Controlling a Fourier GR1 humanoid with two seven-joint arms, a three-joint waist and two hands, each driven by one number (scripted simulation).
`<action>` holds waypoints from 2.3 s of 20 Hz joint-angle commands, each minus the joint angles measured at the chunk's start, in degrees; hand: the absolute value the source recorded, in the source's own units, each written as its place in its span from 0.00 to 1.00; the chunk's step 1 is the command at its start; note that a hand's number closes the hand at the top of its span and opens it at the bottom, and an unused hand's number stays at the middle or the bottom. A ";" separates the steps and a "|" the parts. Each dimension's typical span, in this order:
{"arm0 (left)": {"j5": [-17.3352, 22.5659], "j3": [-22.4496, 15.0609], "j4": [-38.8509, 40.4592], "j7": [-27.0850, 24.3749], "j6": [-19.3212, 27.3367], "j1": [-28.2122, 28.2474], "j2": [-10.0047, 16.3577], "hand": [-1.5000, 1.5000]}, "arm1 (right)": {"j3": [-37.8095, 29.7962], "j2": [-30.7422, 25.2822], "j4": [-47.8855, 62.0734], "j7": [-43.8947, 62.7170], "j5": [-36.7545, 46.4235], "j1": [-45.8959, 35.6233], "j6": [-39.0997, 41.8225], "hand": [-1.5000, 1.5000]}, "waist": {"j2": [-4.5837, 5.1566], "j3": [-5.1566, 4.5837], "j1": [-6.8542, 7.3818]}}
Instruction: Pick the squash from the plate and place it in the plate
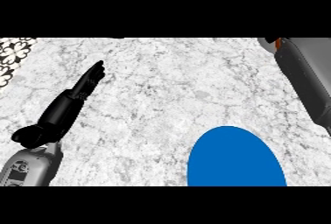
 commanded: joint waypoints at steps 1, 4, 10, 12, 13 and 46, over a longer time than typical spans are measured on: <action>-0.21 0.74 0.52 0.62 0.61 -0.34 -0.03 0.50 | -3.02 -0.60 4.78 11.85 3.18 -1.39 -8.82 1.00 | -0.11 0.11 -1.26; -0.01 1.19 1.01 1.15 0.16 -1.67 0.36 0.50 | -4.92 0.18 6.56 11.35 4.91 -1.01 -13.34 1.00 | -0.03 0.15 -1.71; -0.23 1.54 -0.11 0.85 0.88 0.83 0.06 0.50 | -9.04 -3.89 8.07 5.78 7.42 3.41 -23.32 1.00 | -0.42 0.22 -2.45; -0.22 1.16 -1.19 0.47 0.24 1.94 0.31 0.50 | -10.28 -5.53 9.50 5.00 8.43 3.53 -24.29 1.00 | -0.56 0.19 -2.25; 0.07 1.37 -0.02 -0.77 -0.31 1.97 0.25 0.50 | -10.29 -5.56 10.05 5.44 9.58 3.43 -25.21 1.00 | -0.42 0.15 -2.35; 0.35 4.83 1.28 0.07 -1.70 1.36 0.39 0.50 | -33.27 -7.32 14.90 -28.01 -4.05 16.70 -58.70 0.00 | -0.62 0.31 -3.24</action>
